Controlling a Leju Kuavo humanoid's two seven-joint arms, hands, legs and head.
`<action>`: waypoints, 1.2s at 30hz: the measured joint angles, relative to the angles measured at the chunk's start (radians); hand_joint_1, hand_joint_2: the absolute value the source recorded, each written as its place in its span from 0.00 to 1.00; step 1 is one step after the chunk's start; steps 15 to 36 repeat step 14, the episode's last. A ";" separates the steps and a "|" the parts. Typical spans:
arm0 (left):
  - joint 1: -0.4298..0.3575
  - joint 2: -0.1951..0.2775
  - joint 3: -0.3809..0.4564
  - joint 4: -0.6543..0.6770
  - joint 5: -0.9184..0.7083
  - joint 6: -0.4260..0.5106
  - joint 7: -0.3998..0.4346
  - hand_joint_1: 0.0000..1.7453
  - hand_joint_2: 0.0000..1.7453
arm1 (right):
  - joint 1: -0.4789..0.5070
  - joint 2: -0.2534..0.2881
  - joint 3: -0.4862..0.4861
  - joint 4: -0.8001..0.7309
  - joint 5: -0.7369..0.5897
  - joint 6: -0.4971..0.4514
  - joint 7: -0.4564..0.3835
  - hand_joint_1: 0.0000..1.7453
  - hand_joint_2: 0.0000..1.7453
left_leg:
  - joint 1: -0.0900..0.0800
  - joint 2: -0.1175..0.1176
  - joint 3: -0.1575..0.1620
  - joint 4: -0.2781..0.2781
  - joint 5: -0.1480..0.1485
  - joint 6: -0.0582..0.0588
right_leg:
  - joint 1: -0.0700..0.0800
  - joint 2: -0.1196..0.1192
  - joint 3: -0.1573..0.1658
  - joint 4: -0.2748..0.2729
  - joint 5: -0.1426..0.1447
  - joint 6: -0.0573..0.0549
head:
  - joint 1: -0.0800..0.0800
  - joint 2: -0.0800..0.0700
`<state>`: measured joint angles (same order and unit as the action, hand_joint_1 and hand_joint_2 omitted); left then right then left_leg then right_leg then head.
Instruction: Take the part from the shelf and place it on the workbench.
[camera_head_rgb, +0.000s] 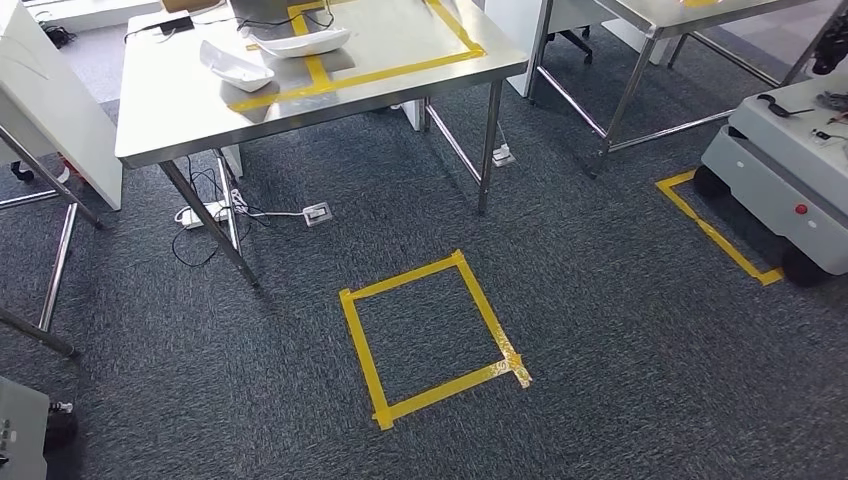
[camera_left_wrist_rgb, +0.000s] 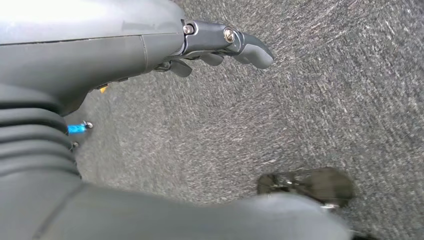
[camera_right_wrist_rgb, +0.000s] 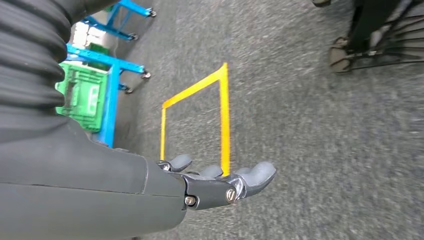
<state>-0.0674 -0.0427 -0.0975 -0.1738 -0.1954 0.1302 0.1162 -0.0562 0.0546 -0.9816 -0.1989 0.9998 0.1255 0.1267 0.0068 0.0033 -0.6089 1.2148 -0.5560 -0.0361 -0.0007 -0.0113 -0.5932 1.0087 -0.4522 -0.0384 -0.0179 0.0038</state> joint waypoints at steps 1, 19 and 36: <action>0.004 0.002 0.000 0.000 0.008 0.006 -0.005 0.00 1.00 | 0.000 0.001 0.013 -0.006 -0.006 0.000 0.001 0.00 1.00 | -0.002 0.000 0.054 -0.080 0.014 0.007 | 0.001 0.000 -0.004 0.001 0.005 0.003 | 0.000 0.000; 0.082 0.011 0.012 -0.034 0.071 -0.020 -0.039 0.00 0.33 | 0.039 -0.006 0.287 -0.077 -0.307 0.000 -0.036 0.00 1.00 | -0.014 0.003 0.115 -0.213 0.029 0.035 | 0.001 0.003 -0.016 -0.001 0.040 0.030 | 0.003 0.000; 0.082 0.011 0.012 -0.034 0.071 -0.020 -0.039 0.00 0.33 | 0.039 -0.006 0.287 -0.077 -0.307 0.000 -0.036 0.00 1.00 | -0.014 0.003 0.115 -0.213 0.029 0.035 | 0.001 0.003 -0.016 -0.001 0.040 0.030 | 0.003 0.000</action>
